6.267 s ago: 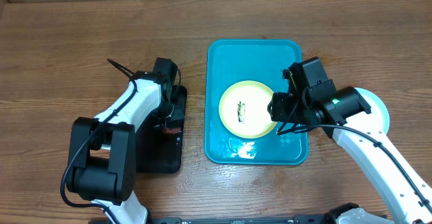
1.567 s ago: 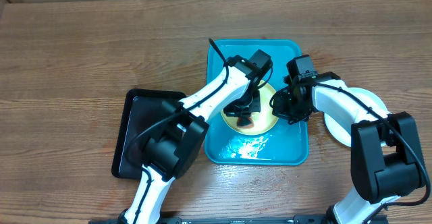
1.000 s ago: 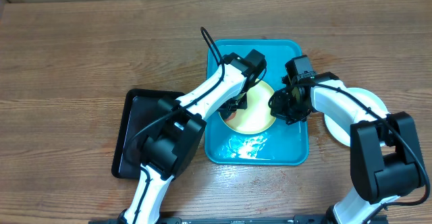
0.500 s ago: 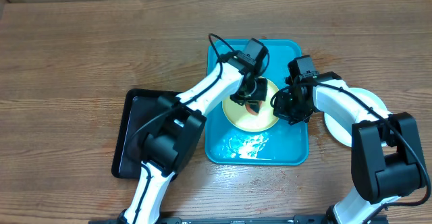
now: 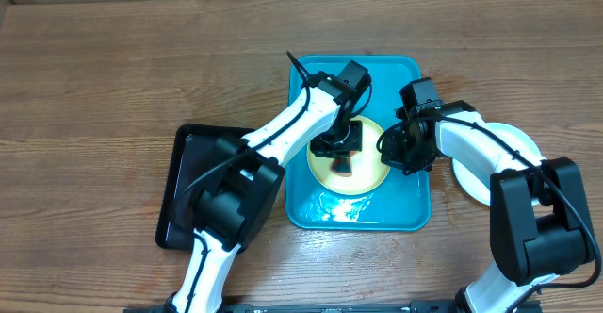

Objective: Clean dirty plates on tray and stack at the side
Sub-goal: 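Return the sponge to the black tray with left gripper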

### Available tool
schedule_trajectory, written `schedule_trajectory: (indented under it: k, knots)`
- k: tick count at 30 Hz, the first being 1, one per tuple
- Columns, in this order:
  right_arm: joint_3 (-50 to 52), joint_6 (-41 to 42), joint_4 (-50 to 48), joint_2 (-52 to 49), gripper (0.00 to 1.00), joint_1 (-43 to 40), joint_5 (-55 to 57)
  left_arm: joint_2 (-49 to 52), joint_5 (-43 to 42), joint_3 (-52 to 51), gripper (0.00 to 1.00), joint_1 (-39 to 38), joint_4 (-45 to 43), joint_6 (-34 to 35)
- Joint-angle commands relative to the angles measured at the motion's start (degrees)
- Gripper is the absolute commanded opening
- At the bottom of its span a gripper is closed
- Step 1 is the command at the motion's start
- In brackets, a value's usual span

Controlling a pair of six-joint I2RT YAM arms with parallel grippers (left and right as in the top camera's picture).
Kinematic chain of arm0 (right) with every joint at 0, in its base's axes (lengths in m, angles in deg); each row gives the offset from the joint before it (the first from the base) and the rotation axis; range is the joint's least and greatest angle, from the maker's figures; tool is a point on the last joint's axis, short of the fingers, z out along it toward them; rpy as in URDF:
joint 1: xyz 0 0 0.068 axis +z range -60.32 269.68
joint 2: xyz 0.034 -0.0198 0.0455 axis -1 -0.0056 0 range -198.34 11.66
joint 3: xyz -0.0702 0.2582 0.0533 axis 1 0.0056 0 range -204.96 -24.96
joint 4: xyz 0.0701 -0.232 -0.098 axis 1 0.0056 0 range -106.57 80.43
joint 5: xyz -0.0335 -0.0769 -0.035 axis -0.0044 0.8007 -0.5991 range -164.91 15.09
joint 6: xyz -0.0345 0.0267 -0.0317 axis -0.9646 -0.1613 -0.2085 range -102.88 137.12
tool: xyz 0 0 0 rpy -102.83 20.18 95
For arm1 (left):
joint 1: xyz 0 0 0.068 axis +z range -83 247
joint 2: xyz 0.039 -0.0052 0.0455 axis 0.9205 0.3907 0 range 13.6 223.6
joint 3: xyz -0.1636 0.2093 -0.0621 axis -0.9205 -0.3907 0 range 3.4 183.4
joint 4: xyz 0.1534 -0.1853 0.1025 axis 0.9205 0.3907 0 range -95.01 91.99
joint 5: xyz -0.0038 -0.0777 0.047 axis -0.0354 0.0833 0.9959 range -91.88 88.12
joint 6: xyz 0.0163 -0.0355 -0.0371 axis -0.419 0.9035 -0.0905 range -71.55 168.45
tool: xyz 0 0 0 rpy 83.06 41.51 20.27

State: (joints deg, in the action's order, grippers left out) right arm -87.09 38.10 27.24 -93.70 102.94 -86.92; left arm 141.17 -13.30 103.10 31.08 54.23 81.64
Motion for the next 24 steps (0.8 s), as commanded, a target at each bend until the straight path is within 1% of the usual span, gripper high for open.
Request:
schedule_trajectory:
  k: [1,7,10,12,14,17,20,22,24]
  knots:
    - [2.1,0.0,0.2,-1.5,0.04,-0.1,4.2,-8.7,8.0,-0.9,0.04,0.4,2.3,1.7]
    - [2.1,0.0,0.4,-1.5,0.04,-0.1,4.2,-20.9,10.6,-0.9,0.04,2.4,9.4,1.7]
    - [2.1,0.0,0.6,-1.5,0.04,-0.1,4.2,-26.9,17.2,-0.9,0.04,4.9,14.5,1.7]
    - [2.1,0.0,0.6,-1.5,0.04,-0.1,4.2,-30.5,23.4,-0.9,0.04,7.3,18.6,1.5]
    - [2.1,0.0,0.6,-1.5,0.04,-0.1,4.2,-32.4,26.8,-0.9,0.04,9.5,22.0,1.5]
    - [2.1,0.0,0.6,-1.5,0.04,-0.1,4.2,-33.0,28.3,-1.6,0.04,12.8,26.6,0.3]
    - [2.1,0.0,0.6,-1.5,0.04,-0.1,4.2,-33.0,28.1,-6.1,0.04,14.8,26.0,-0.2]
    - [2.1,0.0,0.6,-1.5,0.04,-0.1,4.2,-33.0,28.1,-11.7,0.04,15.7,22.6,-0.2]
    - [2.1,0.0,0.6,-1.5,0.04,-0.1,4.2,-32.9,28.1,-18.0,0.04,16.4,17.3,-0.2]
